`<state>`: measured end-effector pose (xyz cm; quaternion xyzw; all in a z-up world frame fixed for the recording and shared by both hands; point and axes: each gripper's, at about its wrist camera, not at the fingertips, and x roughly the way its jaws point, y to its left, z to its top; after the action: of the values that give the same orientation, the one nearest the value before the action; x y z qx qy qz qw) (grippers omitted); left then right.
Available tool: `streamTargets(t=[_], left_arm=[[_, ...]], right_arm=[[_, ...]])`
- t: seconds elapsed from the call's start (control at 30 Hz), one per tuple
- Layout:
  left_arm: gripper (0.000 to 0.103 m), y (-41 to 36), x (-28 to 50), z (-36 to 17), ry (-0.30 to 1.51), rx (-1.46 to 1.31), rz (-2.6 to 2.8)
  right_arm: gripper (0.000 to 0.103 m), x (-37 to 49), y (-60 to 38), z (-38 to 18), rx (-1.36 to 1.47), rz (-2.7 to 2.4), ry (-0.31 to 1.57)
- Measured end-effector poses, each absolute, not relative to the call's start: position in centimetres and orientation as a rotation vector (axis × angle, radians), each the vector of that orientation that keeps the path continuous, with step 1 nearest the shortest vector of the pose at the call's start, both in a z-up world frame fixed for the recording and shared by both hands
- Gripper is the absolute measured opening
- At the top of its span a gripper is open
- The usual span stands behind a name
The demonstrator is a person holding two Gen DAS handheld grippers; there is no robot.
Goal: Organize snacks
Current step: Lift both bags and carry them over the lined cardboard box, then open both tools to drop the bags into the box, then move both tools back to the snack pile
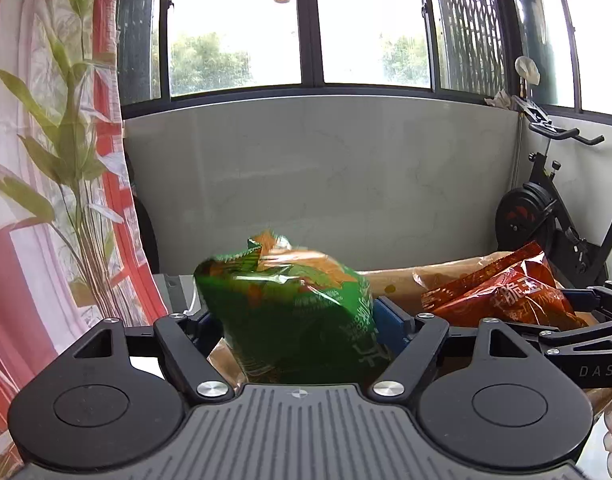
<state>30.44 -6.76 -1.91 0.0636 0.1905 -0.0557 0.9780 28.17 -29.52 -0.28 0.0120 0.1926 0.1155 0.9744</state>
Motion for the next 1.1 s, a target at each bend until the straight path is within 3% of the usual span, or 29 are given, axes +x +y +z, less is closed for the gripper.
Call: streamTargets(t=[0.1,0.23,0.83,1.1], left_arm=[[0.088,-6.3,30.5,-2.3,0.394,0.130,-0.102],[0.089,-5.3,29.8,-1.9,0.397,0.115,-0.122],[0.089,2.1,19.6,1.5,0.410,0.050,-0.128],[0.089,4.4,13.5,-2.2,0.425,0.035,-0.101]], right_arm=[[0.090,28.6,-29.4,-0.7,0.024,0.242,0.437],[0.099,27.9,-29.6,-0.3,0.028,0.255,0.424],[0.099,18.9,-30.2,2.2,0.127,0.337,0.358],[0.099,12.3,-29.0,-2.6,0.141,0.385,0.366]])
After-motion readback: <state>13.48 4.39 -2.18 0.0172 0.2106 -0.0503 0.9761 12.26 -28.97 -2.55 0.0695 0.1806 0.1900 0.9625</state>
